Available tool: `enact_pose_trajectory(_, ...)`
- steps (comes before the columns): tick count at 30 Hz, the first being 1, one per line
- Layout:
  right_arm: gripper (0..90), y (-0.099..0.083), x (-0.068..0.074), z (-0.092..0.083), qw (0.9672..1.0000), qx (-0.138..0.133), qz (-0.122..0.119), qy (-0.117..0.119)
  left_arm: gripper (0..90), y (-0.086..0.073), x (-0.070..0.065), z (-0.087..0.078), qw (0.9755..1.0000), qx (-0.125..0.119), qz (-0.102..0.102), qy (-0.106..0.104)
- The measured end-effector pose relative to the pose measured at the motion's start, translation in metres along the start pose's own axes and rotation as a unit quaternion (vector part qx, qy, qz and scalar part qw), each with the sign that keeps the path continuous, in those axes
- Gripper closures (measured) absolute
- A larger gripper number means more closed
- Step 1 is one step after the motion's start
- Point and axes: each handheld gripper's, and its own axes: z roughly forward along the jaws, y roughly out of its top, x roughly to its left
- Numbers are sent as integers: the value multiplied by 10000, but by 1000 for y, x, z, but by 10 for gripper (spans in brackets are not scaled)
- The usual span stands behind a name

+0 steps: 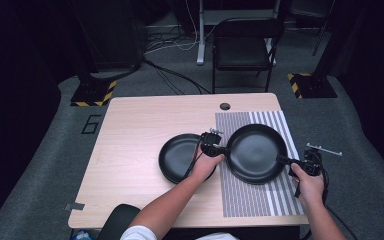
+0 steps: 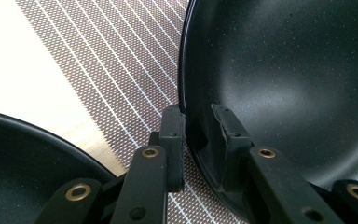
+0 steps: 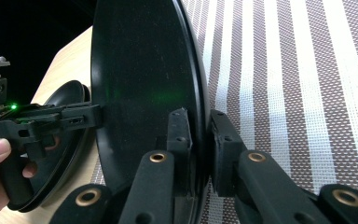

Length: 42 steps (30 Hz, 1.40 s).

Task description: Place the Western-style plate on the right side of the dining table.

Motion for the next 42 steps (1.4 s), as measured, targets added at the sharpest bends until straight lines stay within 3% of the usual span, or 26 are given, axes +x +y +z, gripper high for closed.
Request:
enact_pose_trajectory(5, 794, -1, -5, 3, 9999, 39, 142, 1, 754, 1, -1, 1, 10000, 31, 27, 1)
enact_pose_trajectory(26, 771, -2, -10, 8, 9998, 59, 158, -144, 752, 3, 1, 4, 9997, 181, -116, -71)
enact_pose_trajectory(33, 759, -1, -12, 9, 9994, 122, 275, -186, 749, 3, 0, 6, 9995, 214, -212, -91)
enact_pose_trajectory(42, 748, -1, -16, 12, 9991, 143, 331, -203, 747, 4, -3, 8, 9994, 211, -287, 14)
